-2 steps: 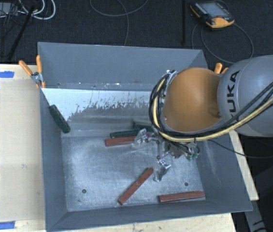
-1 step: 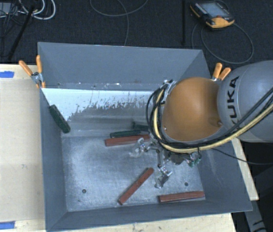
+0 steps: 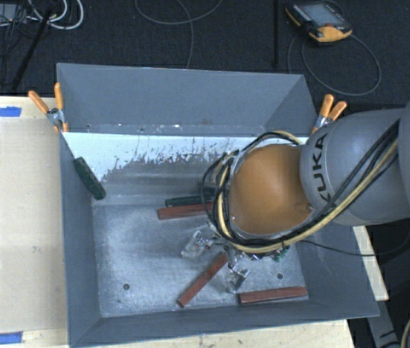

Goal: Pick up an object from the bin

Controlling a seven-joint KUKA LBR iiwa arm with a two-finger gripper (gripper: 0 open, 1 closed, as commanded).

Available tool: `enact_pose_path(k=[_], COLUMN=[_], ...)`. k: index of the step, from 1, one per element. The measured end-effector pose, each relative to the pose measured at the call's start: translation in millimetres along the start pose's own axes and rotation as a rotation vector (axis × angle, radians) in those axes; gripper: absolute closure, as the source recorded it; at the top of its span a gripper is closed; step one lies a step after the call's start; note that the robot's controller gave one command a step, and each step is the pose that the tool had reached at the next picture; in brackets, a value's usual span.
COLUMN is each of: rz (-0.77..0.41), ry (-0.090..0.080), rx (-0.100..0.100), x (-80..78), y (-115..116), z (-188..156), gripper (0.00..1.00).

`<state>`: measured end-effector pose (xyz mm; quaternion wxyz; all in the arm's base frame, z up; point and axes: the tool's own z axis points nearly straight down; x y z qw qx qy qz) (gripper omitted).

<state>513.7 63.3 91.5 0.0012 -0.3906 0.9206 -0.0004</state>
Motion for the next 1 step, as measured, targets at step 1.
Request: enact_pose_path(k=[1], rz=[-0.221], ry=[-0.010], rx=[0.009], x=[-5.8], y=[11.7], z=[16.6], gripper=[1.00])
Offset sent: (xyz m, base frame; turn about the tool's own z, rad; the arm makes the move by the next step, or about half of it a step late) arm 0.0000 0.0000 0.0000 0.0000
